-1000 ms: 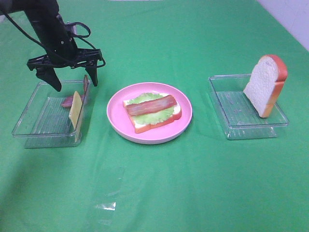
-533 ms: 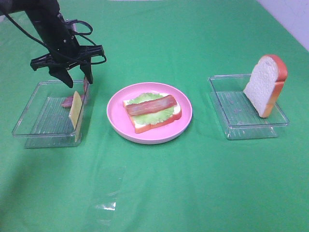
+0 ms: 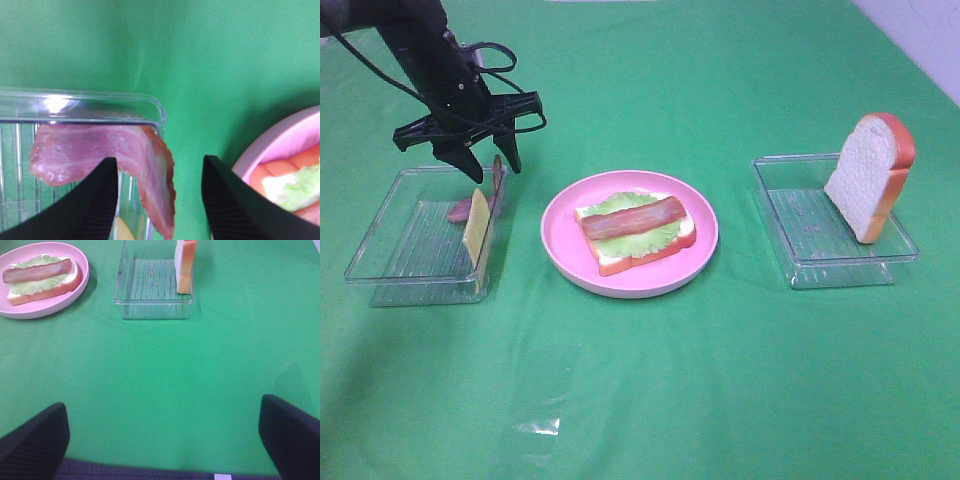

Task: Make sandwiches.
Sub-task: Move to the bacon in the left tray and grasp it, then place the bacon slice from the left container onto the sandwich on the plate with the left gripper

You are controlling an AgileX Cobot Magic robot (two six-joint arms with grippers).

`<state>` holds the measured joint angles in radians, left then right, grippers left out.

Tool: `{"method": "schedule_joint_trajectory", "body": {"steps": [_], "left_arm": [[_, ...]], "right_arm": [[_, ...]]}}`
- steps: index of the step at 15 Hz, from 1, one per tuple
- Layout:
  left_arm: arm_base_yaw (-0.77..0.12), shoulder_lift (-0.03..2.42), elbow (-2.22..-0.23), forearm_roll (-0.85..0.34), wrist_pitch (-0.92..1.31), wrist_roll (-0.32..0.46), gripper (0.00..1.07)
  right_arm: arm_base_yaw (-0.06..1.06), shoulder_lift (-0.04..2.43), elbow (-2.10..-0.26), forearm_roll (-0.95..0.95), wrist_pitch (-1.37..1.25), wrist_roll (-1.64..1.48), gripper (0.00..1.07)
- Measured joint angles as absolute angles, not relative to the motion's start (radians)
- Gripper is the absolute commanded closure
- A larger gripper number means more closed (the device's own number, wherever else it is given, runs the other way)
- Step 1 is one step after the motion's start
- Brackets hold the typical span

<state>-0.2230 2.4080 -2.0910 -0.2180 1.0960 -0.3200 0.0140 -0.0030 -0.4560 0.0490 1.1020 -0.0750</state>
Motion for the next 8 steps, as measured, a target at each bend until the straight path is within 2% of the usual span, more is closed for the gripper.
{"method": "schedule_joint_trajectory", "body": {"steps": [2, 4, 5, 8], "left_arm": [[-0.223, 2.408, -2.091, -0.218, 1.096, -0.32, 0.76], [-0.223, 2.408, -2.091, -0.218, 1.096, -0.32, 0.99], [-0.223, 2.408, -2.091, -0.218, 1.096, -0.32, 1.07], [-0.223, 2.408, -2.091, -0.218, 1.097, -0.32, 1.07]], "right_arm": [[0.014, -0.003, -0.456, 0.049, 1.102, -0.075, 0.09], [0.014, -0.003, -0.456, 0.049, 1.102, -0.075, 0.09], [0.014, -0.003, -0.456, 0.049, 1.102, -0.075, 0.09], [0.014, -0.003, -0.456, 0.049, 1.102, -0.075, 0.09]]}}
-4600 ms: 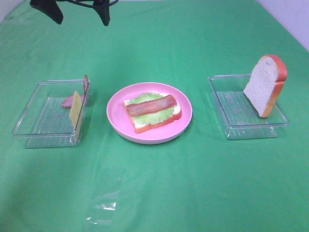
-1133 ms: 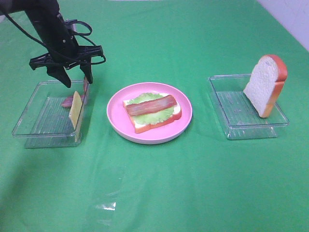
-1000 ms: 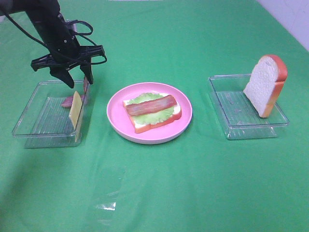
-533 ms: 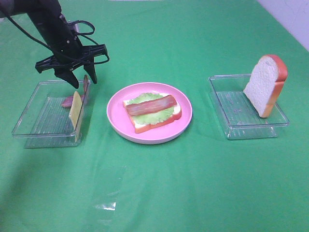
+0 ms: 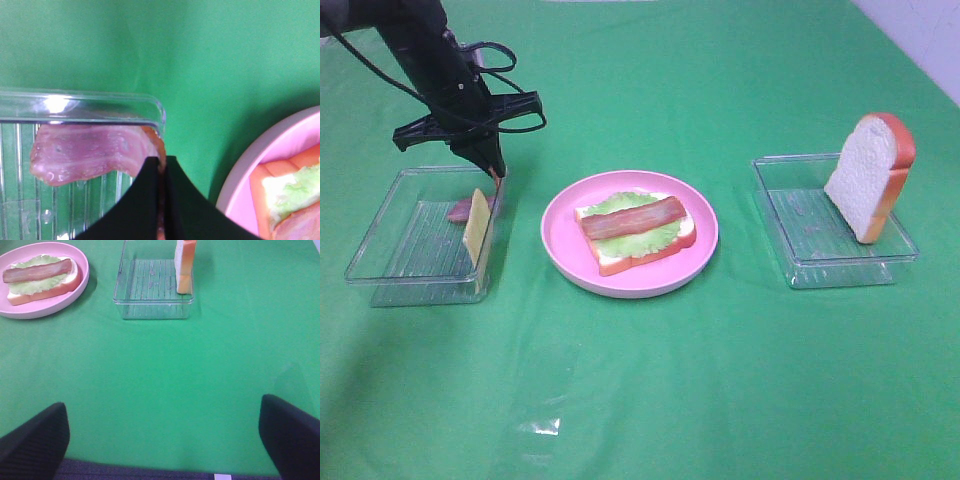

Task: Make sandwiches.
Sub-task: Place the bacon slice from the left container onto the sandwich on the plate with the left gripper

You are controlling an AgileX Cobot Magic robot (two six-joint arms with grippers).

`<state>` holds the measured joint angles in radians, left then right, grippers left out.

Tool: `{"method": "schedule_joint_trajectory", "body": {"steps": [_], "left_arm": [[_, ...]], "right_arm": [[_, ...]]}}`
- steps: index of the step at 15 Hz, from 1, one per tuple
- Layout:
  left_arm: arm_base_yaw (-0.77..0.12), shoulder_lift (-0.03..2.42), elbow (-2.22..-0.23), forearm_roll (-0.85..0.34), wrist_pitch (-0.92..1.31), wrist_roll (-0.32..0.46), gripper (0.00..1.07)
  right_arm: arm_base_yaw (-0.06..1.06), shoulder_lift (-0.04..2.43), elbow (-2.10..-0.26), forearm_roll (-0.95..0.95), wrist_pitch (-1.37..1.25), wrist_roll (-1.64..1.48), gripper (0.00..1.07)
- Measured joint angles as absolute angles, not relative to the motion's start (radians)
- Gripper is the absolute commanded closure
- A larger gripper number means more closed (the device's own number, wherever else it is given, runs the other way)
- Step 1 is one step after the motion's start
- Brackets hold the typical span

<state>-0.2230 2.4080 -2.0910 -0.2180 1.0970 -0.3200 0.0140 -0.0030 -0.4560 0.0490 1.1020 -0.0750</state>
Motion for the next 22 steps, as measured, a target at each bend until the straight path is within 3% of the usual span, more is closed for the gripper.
{"method": "schedule_joint_trajectory", "body": {"steps": [8, 14, 17, 22], "left_arm": [[-0.223, 2.37, -2.093, -0.218, 1.108, -0.32, 1.07], [-0.223, 2.298, -2.226, -0.241, 1.159, -0.319, 1.07], [-0.223, 2.262, -2.348, -0.313, 1.171, -0.28, 1.07], [-0.247, 2.271, -2.35, -0.407, 1.174, -0.275, 1.07]], "right_arm": [[0.014, -0.003, -0.456, 0.049, 1.102, -0.075, 0.09], [0.014, -0.003, -0.456, 0.049, 1.102, -0.075, 0.09], [0.014, -0.003, -0.456, 0.049, 1.102, -0.075, 0.09], [0.014, -0.003, -0.456, 0.049, 1.102, -0.075, 0.09]]}}
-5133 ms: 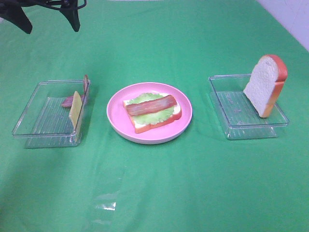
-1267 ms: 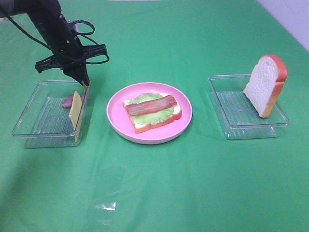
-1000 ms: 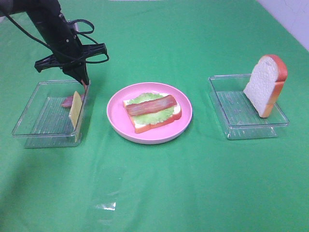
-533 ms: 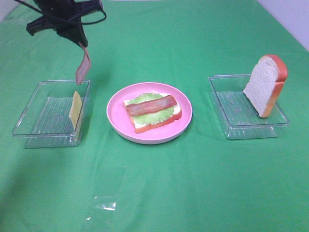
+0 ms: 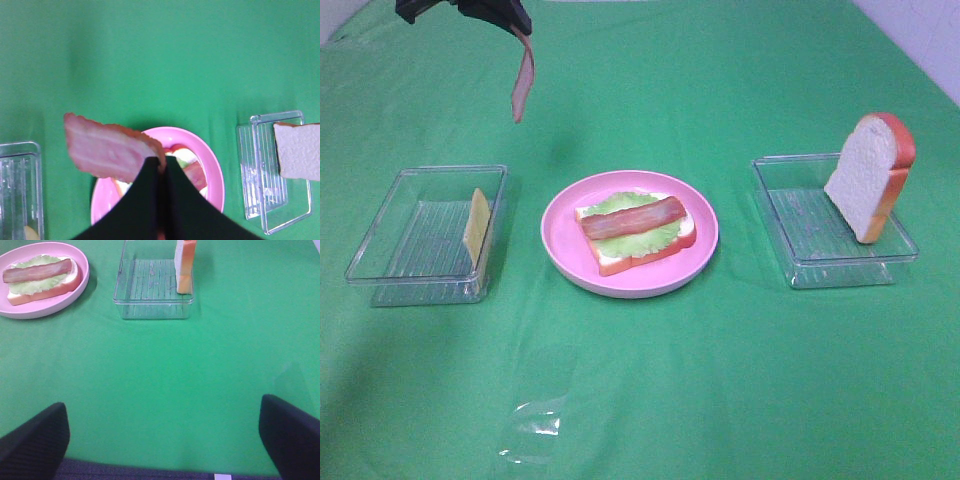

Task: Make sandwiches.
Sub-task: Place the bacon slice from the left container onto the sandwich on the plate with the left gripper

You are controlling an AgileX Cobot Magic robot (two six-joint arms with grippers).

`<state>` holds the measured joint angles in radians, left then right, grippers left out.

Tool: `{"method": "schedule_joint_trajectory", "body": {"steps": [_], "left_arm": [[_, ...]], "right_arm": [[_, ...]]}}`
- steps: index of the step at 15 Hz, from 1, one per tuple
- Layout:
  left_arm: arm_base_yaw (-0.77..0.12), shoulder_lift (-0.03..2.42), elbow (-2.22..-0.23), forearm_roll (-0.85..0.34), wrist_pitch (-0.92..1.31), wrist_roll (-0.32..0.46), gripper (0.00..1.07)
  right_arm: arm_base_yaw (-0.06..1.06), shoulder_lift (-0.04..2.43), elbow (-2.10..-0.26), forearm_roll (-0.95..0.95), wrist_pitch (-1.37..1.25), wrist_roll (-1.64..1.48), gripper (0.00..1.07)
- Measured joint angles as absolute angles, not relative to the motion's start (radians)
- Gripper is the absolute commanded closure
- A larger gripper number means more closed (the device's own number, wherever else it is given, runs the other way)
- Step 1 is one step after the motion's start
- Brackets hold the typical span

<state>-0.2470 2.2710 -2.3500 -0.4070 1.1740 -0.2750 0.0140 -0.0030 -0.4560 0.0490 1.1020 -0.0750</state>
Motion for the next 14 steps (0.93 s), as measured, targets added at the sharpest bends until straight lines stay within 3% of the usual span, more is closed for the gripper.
{"method": "schedule_joint_trajectory", "body": {"steps": [5, 9, 14], "left_arm": [[-0.378, 2.276, -2.35, -0.42, 1.14, -0.248, 1.07], [-0.506, 2.341, -2.353, -0.502, 1.126, -0.217, 1.07], [-0.553, 2.396, -2.353, -0.583, 1.209, -0.131, 1.07]], "right_arm": [[0.014, -0.003, -0.456, 0.049, 1.102, -0.075, 0.09], [0.014, -0.003, -0.456, 0.049, 1.102, -0.075, 0.09], [0.014, -0.003, -0.456, 0.049, 1.102, -0.075, 0.09]]}}
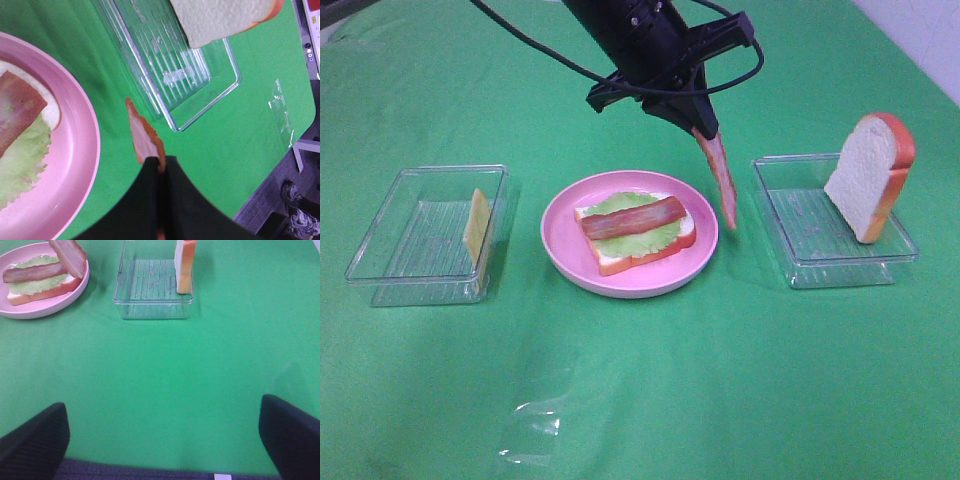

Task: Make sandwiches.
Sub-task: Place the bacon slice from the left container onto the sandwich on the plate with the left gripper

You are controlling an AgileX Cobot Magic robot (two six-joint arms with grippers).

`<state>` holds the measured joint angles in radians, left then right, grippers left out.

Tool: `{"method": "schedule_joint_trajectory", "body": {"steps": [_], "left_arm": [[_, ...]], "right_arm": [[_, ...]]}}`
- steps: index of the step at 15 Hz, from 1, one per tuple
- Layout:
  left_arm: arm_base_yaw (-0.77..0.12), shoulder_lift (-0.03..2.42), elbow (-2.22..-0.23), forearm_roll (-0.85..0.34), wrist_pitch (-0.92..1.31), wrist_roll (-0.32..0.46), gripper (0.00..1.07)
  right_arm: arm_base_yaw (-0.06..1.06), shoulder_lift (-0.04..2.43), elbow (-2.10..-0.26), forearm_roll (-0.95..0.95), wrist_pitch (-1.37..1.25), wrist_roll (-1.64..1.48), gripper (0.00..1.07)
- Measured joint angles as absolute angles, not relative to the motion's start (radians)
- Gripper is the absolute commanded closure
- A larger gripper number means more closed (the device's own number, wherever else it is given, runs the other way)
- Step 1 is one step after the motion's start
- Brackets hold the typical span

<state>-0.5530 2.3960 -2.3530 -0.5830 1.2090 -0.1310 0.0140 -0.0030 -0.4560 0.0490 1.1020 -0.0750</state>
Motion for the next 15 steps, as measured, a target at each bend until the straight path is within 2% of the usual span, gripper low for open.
{"method": "schedule_joint_trajectory", "body": {"steps": [2, 3, 6, 12, 15], "left_arm": [[-0.542, 2.408, -2.353, -0.557, 1.212, -0.116, 1.07], [-0.523, 2.426, -2.353, -0.478, 1.214, -0.115, 1.07], [-0.488, 2.472, -2.353, -0.376, 1.215, -0.156, 1.07], [-0.481, 2.495, -2.353, -0.277, 1.215, -0.166, 1.07], [-0.48, 2.495, -2.353, -0.267, 1.215, -0.166, 1.07]], "right_arm": [[0.014, -0.003, -0.456, 0.049, 1.102, -0.075, 0.09], [0.014, -0.003, -0.456, 0.049, 1.102, -0.075, 0.09], [0.014, -0.003, -0.456, 0.049, 1.102, -0.075, 0.09], [0.014, -0.003, -0.456, 0.049, 1.102, -0.075, 0.09], [0.014, -0.003, -0.456, 0.049, 1.102, -0.075, 0.09]]}}
